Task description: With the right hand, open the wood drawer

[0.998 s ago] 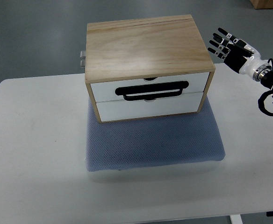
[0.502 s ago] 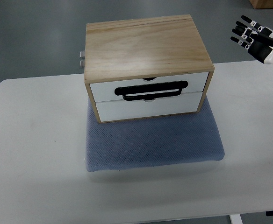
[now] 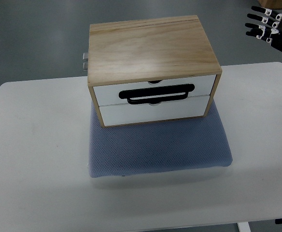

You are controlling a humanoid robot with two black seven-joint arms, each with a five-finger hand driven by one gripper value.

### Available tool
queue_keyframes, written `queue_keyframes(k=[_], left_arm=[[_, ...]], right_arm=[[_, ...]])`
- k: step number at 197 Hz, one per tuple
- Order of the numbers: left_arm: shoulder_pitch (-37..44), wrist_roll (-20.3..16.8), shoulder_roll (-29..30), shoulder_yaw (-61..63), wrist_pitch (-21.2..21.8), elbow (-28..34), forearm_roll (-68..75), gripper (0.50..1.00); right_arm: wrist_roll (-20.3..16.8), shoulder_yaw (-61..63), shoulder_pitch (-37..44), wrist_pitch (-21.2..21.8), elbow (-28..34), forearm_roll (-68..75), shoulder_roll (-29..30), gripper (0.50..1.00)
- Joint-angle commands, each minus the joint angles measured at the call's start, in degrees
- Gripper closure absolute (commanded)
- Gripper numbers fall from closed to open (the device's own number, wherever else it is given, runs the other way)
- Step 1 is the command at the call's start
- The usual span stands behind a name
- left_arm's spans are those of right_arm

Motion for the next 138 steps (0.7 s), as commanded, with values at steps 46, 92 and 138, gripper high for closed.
queue_keyframes(k=[46, 92, 138], left_arm=[[0.0, -0.01, 0.0, 0.0, 0.0, 0.0, -0.01, 0.5], [0.0, -0.01, 0.0, 0.0, 0.0, 0.0, -0.01, 0.5], [0.0, -0.01, 0.0, 0.0, 0.0, 0.0, -0.01, 0.5]], right_arm=[[3.19, -6.83, 11.81, 3.62, 13.95, -17.37, -8.06, 0.556], [3.01, -6.04, 16.56, 6.99, 20.98, -26.34, -8.15, 0.556], [2.48, -5.96, 18.14, 6.99, 30.3, -31.61, -5.51, 0.556]])
